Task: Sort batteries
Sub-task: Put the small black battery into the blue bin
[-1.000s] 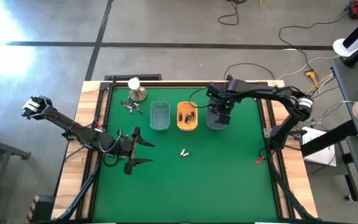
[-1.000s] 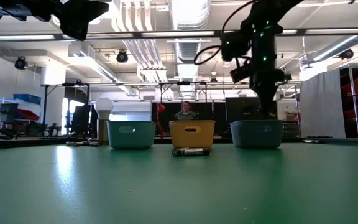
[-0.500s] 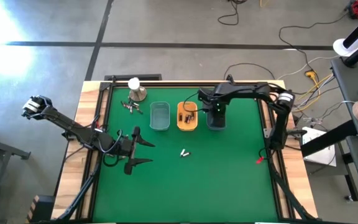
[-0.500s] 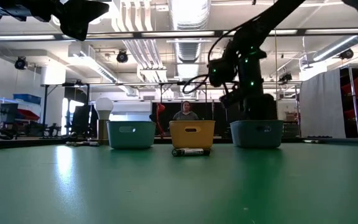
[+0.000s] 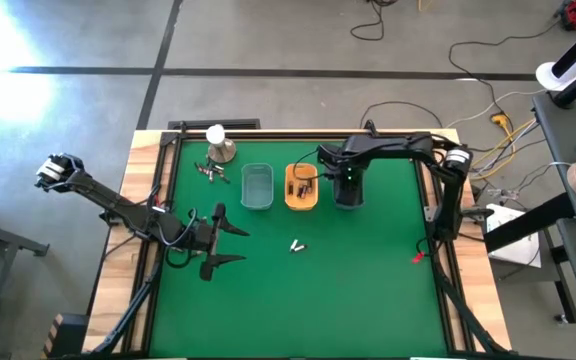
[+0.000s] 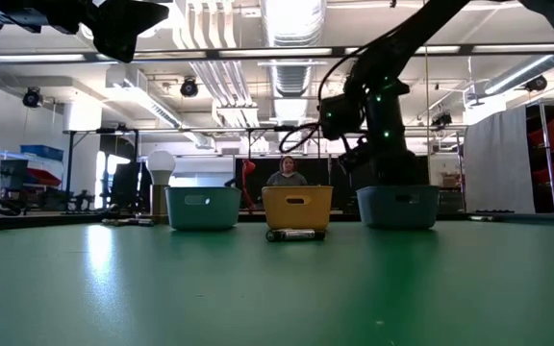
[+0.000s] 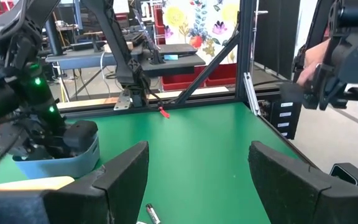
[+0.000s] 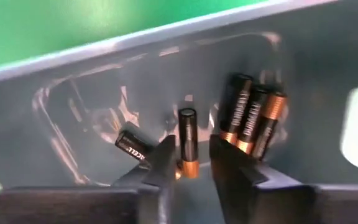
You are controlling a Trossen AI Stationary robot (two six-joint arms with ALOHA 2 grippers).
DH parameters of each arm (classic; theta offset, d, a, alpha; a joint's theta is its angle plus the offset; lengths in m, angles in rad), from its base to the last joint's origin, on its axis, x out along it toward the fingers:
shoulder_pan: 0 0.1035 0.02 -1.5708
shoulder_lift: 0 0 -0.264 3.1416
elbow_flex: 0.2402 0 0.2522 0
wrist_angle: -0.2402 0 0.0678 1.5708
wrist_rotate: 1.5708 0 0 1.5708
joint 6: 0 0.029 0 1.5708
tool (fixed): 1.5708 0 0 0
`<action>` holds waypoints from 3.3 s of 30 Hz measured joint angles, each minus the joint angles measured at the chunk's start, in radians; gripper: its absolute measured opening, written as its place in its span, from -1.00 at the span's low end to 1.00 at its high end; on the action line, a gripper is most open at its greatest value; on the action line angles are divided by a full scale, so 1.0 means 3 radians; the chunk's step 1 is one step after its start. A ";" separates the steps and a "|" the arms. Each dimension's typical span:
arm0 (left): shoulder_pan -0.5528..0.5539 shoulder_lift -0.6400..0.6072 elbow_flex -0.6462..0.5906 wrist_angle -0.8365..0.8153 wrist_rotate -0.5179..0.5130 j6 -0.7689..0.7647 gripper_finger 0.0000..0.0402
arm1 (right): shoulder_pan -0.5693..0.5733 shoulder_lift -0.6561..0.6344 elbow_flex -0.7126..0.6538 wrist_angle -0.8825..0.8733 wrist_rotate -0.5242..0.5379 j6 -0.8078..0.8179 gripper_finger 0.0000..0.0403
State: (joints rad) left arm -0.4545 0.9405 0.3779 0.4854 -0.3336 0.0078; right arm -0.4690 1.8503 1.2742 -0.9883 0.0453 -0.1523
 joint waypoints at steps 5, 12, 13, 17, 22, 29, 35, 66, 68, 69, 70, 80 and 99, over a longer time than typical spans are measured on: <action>0.0000 0.0000 0.0000 -0.0001 0.0000 -0.0003 0.26 | -0.0009 -0.0225 0.0045 -0.0003 0.0020 0.0263 -0.31; 0.0000 0.0000 0.0000 -0.0003 0.0000 -0.0022 0.26 | -0.0151 -0.0778 0.0061 -0.0052 0.0755 0.1013 -0.26; -0.0001 0.0000 0.0000 -0.0003 0.0000 -0.0027 0.26 | -0.0208 -0.0860 0.0061 -0.0078 0.0890 0.1280 -0.27; 0.0000 0.0000 0.0000 -0.0002 0.0000 -0.0028 0.26 | -0.0521 -0.1098 0.0056 -0.0212 0.1017 0.2230 -0.32; -0.0001 0.0000 0.0000 0.0013 0.0000 -0.0031 0.26 | -0.0840 -0.1214 0.0015 -0.0295 0.1021 0.2814 -0.32; -0.0001 0.0000 0.0000 0.0014 0.0000 -0.0033 0.26 | -0.1187 -0.1161 -0.0198 0.0007 0.1031 0.2974 -0.54; -0.0001 0.0000 0.0000 0.0015 0.0000 -0.0085 0.26 | -0.1417 -0.1037 -0.0323 0.0069 0.1074 0.2885 -0.89; 0.0047 0.0172 -0.0001 -0.0037 -0.0342 0.0032 0.26 | -0.1887 0.0665 0.0659 -0.1056 0.1341 0.2086 -0.94; 0.0047 0.0172 -0.0001 -0.0044 -0.0342 0.0032 0.26 | -0.1887 0.0691 0.0685 -0.1054 0.1344 0.1927 -0.94; 0.0047 0.0172 -0.0001 -0.0052 -0.0342 0.0032 0.26 | -0.1887 0.0699 0.0687 -0.1048 0.1345 0.1824 -0.94; 0.0047 0.0172 -0.0001 -0.0053 -0.0342 0.0032 0.26 | -0.1887 0.0706 0.0687 -0.1055 0.1344 0.1728 -0.94; 0.0047 0.0172 -0.0001 -0.0055 -0.0343 0.0032 0.26 | -0.1945 0.0696 0.0692 -0.1090 0.1222 0.1089 -0.94; 0.0122 0.0139 -0.0001 -0.0050 -0.0248 0.0094 0.26 | -0.1974 0.0943 0.1148 -0.1913 0.1508 0.0181 -0.94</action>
State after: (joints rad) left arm -0.4178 0.9822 0.3775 0.4706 -0.4080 0.0359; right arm -1.0612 2.1331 1.6187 -1.5620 0.4978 -0.0978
